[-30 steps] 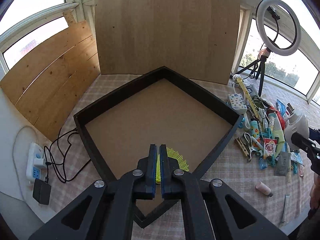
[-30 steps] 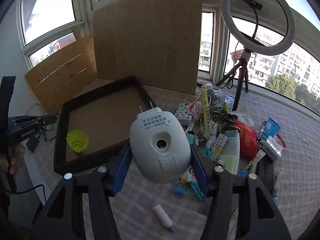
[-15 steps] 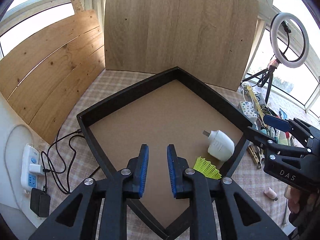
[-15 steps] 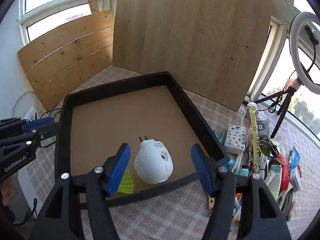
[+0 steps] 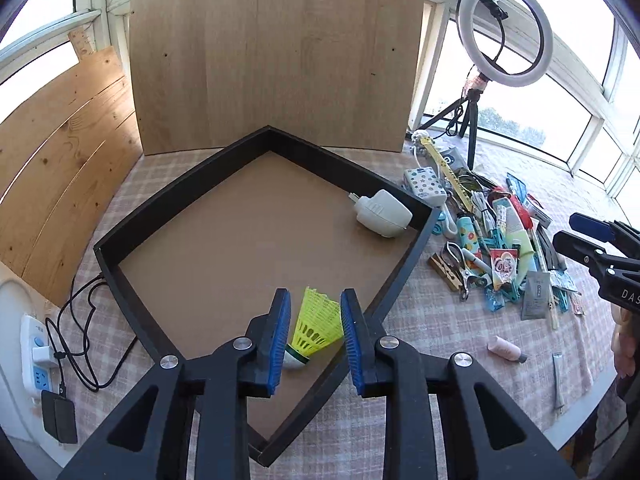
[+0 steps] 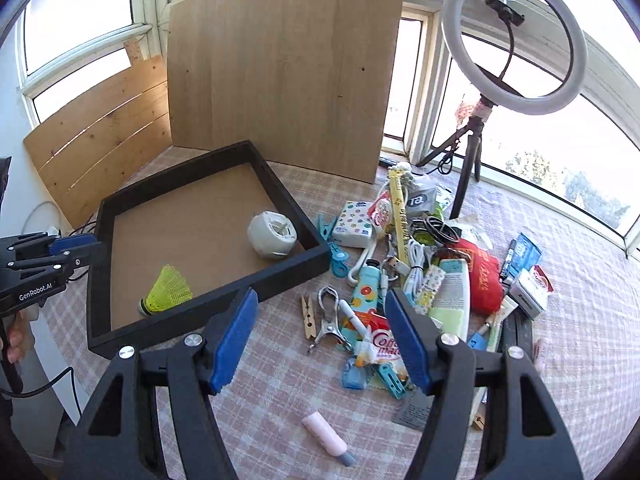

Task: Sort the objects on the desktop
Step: 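Grasp silver tube with right tool while left tool moves to pink bottle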

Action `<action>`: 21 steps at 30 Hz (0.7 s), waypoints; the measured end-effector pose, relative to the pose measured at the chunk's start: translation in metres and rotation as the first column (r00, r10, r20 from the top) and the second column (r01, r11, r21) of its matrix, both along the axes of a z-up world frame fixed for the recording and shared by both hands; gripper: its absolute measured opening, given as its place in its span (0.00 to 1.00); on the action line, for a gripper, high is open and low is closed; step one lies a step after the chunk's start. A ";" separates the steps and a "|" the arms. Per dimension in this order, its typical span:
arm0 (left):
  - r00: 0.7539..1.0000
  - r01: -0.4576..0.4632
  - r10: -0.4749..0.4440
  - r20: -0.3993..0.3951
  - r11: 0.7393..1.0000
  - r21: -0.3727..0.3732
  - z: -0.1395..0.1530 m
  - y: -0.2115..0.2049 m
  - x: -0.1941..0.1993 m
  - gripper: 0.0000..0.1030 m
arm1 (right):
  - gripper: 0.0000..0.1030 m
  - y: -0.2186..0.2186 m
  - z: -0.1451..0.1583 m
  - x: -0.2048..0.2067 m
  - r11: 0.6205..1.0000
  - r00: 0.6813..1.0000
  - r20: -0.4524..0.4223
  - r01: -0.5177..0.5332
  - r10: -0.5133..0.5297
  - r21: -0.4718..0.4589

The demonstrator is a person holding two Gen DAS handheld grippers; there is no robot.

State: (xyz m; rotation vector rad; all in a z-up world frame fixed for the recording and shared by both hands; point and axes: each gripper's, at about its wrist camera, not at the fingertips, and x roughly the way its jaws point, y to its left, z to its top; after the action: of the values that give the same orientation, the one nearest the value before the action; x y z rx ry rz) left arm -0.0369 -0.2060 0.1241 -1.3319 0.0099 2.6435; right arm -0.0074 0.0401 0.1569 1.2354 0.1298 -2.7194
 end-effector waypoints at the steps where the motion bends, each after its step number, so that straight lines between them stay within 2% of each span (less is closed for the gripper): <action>1: 1.000 0.027 -0.027 0.005 1.000 0.001 -0.002 0.011 0.001 0.24 | 0.63 0.019 -0.001 0.007 1.000 0.999 0.011 0.031 -0.030 -0.006; 3: 0.996 0.086 -0.087 0.018 0.996 0.008 -0.007 0.035 0.002 0.24 | 0.63 0.056 -0.006 0.025 0.995 0.995 0.029 0.099 -0.098 -0.004; 6: 0.980 0.193 -0.193 0.041 0.981 0.019 -0.016 0.074 0.006 0.30 | 0.63 0.103 -0.019 0.055 0.982 0.980 0.065 0.189 -0.190 0.016; 9: 0.940 0.338 -0.338 0.050 0.941 0.003 -0.026 0.118 0.016 0.34 | 0.63 0.136 -0.037 0.081 0.967 0.959 0.132 0.253 -0.252 0.009; 12: 0.871 0.489 -0.486 0.074 0.872 -0.031 -0.037 0.156 0.027 0.34 | 0.63 0.152 -0.056 0.105 0.957 0.940 0.189 0.291 -0.285 -0.001; 16: 0.754 0.657 -0.649 0.105 0.742 -0.129 -0.051 0.193 0.045 0.34 | 0.62 0.148 -0.082 0.127 0.951 0.919 0.263 0.310 -0.293 -0.023; 18: 0.707 0.707 -0.695 0.129 0.694 -0.134 -0.057 0.203 0.046 0.34 | 0.61 0.140 -0.095 0.134 0.950 0.911 0.292 0.311 -0.292 -0.021; 21: 0.652 0.758 -0.741 0.160 0.633 -0.157 -0.065 0.215 0.042 0.34 | 0.59 0.128 -0.115 0.143 0.948 0.896 0.332 0.319 -0.296 -0.015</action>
State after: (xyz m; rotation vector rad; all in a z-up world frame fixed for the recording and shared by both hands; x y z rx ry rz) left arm 0.0049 0.0090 0.0589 -1.1324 0.7056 1.8859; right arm 0.1356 0.1677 0.0415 1.7988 -0.2162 -2.6838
